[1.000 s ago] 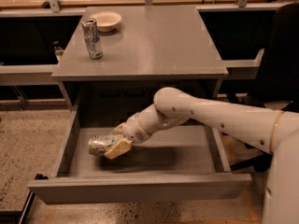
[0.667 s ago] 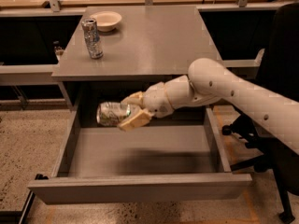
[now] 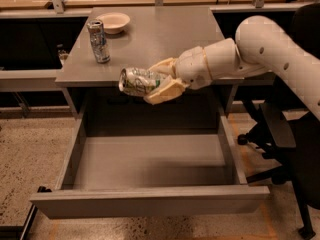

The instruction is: Pick 7up can from top drawer and place on counter

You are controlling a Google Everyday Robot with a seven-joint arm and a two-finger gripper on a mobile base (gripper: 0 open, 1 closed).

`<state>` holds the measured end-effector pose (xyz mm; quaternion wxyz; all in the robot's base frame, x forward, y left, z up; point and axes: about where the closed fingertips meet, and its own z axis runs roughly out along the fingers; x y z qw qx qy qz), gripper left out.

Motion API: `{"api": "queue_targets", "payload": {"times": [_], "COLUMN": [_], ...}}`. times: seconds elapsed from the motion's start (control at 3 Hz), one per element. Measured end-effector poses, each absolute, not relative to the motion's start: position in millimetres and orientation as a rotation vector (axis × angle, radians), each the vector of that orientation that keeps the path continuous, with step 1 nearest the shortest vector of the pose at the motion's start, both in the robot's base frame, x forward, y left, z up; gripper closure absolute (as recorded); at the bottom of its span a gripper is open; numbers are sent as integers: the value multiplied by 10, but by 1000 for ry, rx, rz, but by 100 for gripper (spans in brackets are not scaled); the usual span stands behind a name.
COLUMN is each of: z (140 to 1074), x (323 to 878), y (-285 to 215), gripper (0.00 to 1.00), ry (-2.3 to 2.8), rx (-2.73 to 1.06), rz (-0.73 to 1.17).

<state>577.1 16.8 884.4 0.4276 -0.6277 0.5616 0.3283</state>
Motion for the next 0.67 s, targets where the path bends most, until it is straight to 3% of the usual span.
{"api": "queue_targets", "payload": {"times": [0.67], "z": [9357], "x": [6499], "y": [1], "gripper": [100], "ry": [1539], "rx": [-1578], "rz": [561]}}
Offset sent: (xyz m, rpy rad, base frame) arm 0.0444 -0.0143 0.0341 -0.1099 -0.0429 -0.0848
